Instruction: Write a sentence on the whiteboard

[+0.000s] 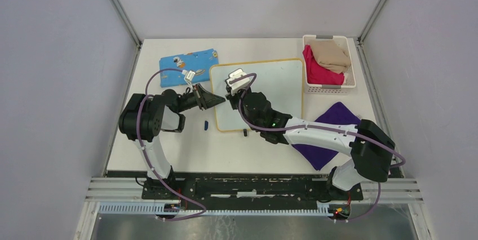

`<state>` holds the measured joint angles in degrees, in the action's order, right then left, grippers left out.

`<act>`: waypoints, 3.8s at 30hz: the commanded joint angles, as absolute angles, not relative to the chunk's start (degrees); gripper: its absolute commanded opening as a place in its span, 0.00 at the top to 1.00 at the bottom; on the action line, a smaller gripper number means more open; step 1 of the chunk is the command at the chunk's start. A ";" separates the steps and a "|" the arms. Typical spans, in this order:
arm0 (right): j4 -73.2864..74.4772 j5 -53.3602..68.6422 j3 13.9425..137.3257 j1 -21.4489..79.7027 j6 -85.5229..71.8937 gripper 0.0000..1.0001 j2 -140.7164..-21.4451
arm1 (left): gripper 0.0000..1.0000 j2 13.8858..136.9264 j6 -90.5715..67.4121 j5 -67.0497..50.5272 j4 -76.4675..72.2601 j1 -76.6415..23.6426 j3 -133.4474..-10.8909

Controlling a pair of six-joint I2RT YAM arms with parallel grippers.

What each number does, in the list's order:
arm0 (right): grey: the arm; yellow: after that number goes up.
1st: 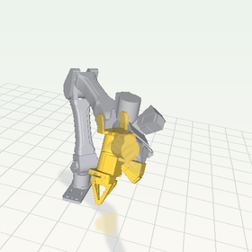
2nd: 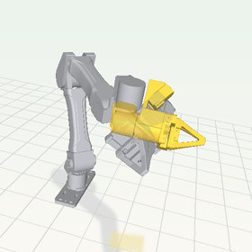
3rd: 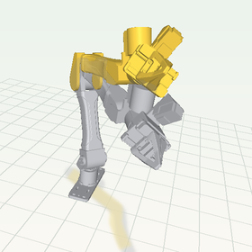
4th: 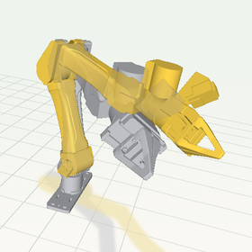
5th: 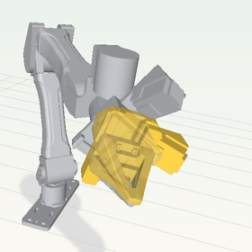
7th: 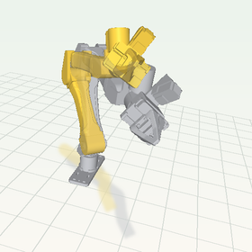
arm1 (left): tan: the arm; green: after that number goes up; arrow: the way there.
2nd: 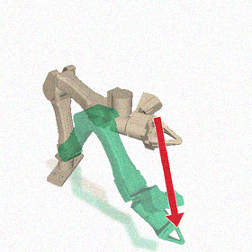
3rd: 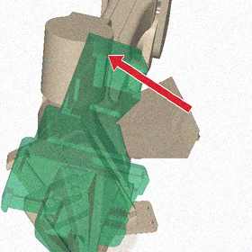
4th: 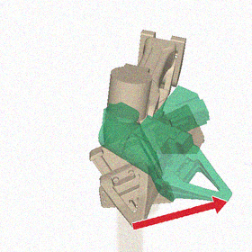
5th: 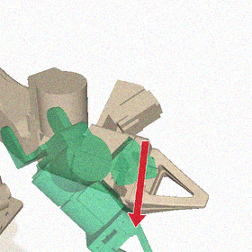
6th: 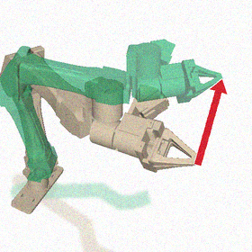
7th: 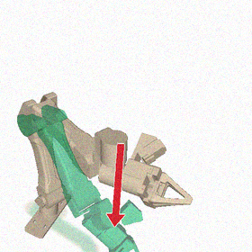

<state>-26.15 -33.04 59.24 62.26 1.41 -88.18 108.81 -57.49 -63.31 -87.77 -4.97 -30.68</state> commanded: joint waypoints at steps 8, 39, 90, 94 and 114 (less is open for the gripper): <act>-29.79 -33.57 63.36 62.62 0.61 1.00 -89.71 | 0.98 108.09 -55.37 -63.81 -96.06 -4.90 -29.79; -27.66 -41.01 53.50 58.44 -1.68 1.00 -82.88 | 0.98 107.91 -54.84 -63.74 -96.04 -4.93 -29.53; -25.90 -35.12 52.46 61.32 0.09 1.00 -84.18 | 0.98 106.44 -54.67 -63.90 -95.97 -5.01 -29.58; -25.28 -34.07 50.28 61.39 -2.16 1.00 -83.16 | 0.98 106.58 -54.67 -63.82 -95.98 -5.01 -29.61; -25.23 -30.51 46.85 62.17 -4.37 1.00 -71.47 | 0.76 106.69 -55.10 -64.49 -96.05 -5.19 -29.66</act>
